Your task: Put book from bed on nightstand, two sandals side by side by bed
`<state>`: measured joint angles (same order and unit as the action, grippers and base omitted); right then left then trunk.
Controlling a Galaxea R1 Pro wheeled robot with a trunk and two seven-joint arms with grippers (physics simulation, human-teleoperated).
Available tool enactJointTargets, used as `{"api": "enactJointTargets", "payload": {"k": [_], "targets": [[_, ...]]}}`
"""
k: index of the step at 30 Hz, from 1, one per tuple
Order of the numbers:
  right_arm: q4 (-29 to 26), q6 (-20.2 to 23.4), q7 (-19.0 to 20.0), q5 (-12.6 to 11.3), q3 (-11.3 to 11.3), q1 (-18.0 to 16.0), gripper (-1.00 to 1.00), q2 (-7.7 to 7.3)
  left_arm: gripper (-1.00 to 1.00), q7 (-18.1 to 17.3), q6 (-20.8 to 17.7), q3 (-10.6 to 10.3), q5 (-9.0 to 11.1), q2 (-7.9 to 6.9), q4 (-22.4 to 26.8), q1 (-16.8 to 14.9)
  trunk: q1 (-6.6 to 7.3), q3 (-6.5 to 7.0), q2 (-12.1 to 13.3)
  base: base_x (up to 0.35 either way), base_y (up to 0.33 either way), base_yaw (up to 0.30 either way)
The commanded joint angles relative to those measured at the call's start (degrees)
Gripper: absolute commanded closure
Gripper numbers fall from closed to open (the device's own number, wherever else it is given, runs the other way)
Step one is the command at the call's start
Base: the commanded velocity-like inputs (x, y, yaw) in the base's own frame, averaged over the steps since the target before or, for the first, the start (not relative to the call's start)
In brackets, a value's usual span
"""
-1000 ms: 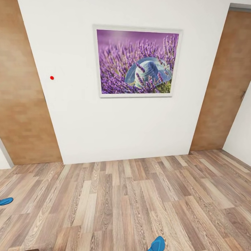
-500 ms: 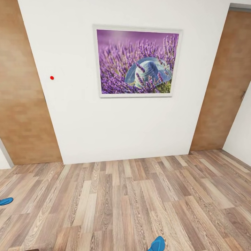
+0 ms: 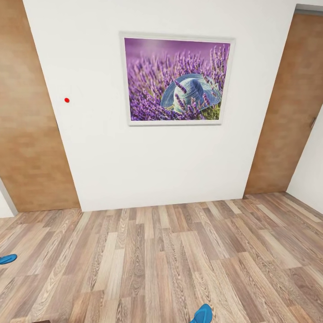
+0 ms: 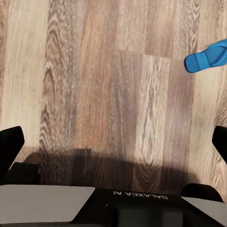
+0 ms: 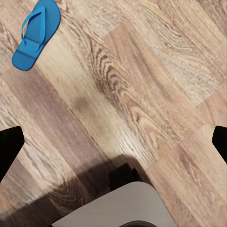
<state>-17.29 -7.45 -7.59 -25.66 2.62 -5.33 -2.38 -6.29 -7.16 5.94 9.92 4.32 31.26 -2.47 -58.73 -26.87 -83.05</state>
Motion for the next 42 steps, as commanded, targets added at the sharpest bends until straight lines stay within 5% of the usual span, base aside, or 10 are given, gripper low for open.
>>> {"api": "enactJointTargets", "payload": {"k": [1, 13, 23, 29, 35, 42], "targets": [[0.0, -0.2, 0.0, -0.5, 0.0, 0.0, -1.00, 0.00, -1.00, -0.4, -0.5, 0.4, 0.5, 0.07, 0.1, 0.0, 0.00, -0.06, 0.0, 0.000, 0.000, 0.000], [0.1, 0.2, 0.1, -0.6, -0.1, 0.0, -1.00, -0.37, -1.00, 0.0, -0.5, 1.9, 0.5, 0.03, 0.4, 0.0, 0.00, -0.06, 0.0, 0.000, 0.000, 0.000], [-1.1, 1.0, -0.1, -0.9, -0.3, -0.5, -1.00, -0.66, -1.00, 3.7, -1.0, 8.9, 0.6, 0.07, 0.4, -0.3, 0.00, -0.06, 0.0, 0.000, 0.000, 0.000], [-2.0, 10.1, 0.0, -0.8, -0.3, -3.3, -1.00, -0.99, -1.00, 4.6, -1.1, 11.6, 0.6, -0.27, 0.5, -1.0, 0.00, -0.06, 0.0, 0.000, 0.000, 0.000], [-2.7, 19.1, 0.4, -1.0, -0.3, -6.2, -1.00, -2.16, -1.00, 4.8, -1.4, 12.2, 0.6, -0.78, 0.5, -2.3, 0.00, -0.06, 0.0, 0.000, 0.000, 0.000], [-4.0, 24.6, 0.2, -1.0, -0.3, -10.3, -1.00, -2.60, -1.00, 4.9, -3.2, 12.5, 2.4, -0.94, 0.5, -4.9, 0.00, -0.06, 0.0, 0.000, 0.000, 0.000]]}}
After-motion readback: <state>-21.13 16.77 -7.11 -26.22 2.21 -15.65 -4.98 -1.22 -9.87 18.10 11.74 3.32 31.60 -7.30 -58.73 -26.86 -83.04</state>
